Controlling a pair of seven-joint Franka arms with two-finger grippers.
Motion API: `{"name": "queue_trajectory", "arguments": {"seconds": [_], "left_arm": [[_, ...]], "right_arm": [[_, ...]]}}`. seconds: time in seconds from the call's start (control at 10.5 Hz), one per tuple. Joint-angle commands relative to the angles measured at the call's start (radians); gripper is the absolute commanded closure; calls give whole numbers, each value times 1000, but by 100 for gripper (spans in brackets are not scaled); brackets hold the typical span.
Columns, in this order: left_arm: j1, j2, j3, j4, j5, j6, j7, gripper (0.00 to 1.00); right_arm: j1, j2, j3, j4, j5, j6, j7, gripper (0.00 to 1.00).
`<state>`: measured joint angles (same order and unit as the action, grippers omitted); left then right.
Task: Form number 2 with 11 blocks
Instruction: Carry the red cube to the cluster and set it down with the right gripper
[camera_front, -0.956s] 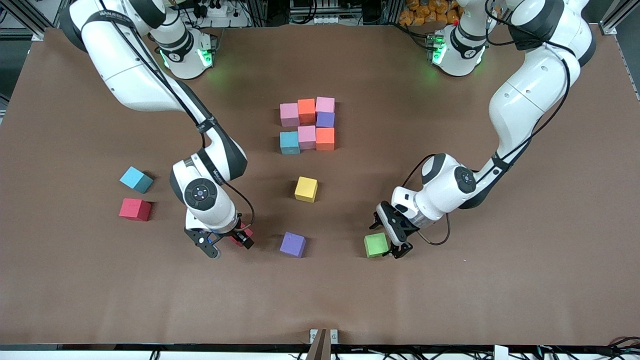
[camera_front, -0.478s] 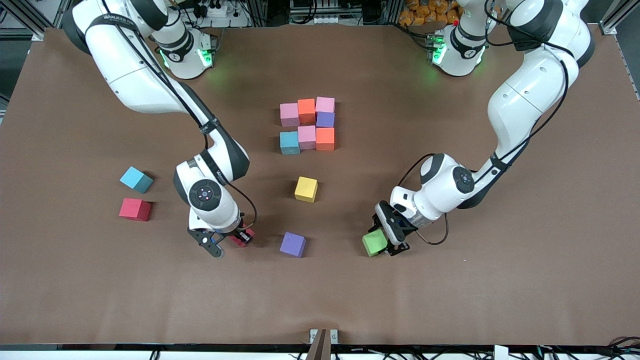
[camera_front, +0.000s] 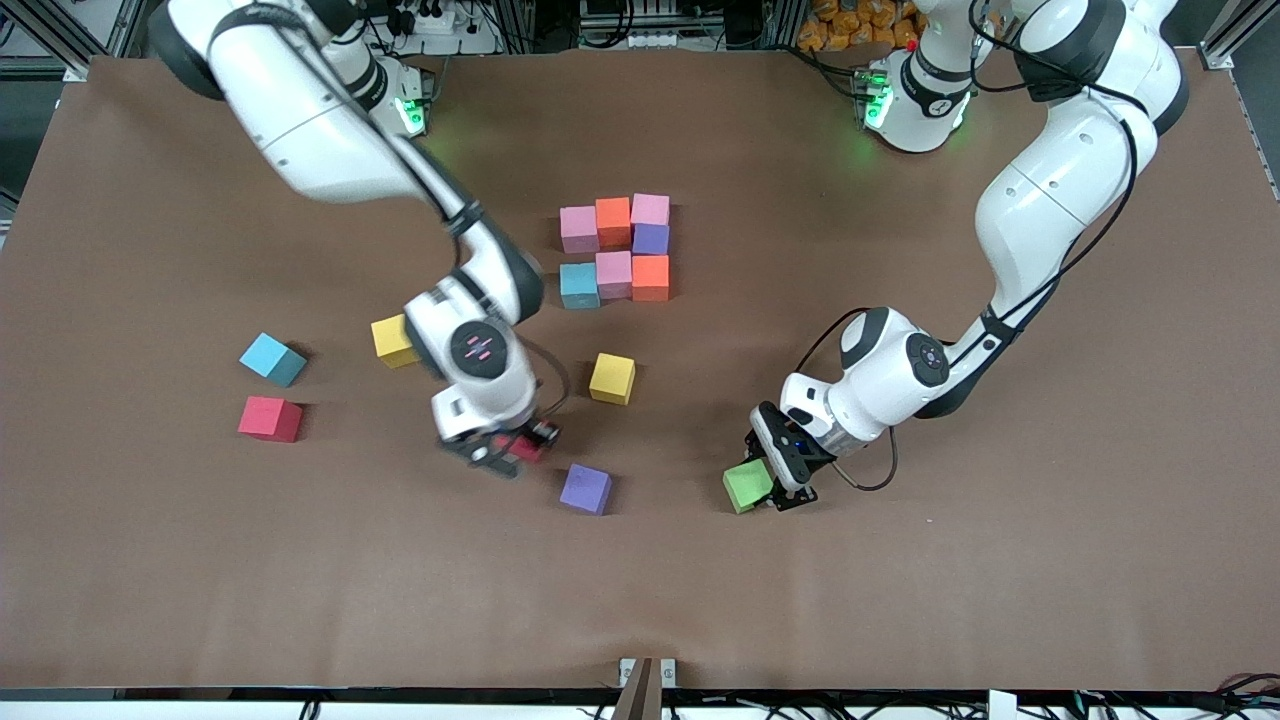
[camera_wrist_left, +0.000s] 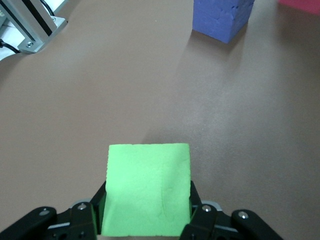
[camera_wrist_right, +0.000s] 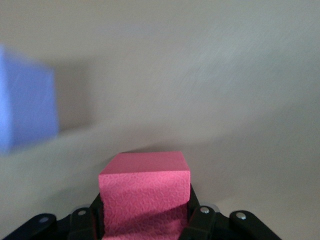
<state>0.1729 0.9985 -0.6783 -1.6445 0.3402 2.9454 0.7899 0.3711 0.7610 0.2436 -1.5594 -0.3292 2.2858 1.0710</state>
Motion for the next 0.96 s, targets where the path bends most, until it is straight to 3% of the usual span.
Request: {"name": "queue_trajectory", "arguments": {"seconds": [0.0,0.19,0.38,0.86], "left_arm": [[10,-3,-10,23,10,6,-37,100],[11,-1,-10,23,10,6,-38,100],[13,0,-10,22,8,6,-38,100],[13,5,-9,23,8,6,-37,100]], "right_arm": [[5,-130,29,-176,-10,4,-104,100],[-1,-212,54,-304,-8,55,-176,100],[-4,-255,66,-423,-8,189,-181,100],[-18,-295,115,-525,-5,273,-166,100]]}}
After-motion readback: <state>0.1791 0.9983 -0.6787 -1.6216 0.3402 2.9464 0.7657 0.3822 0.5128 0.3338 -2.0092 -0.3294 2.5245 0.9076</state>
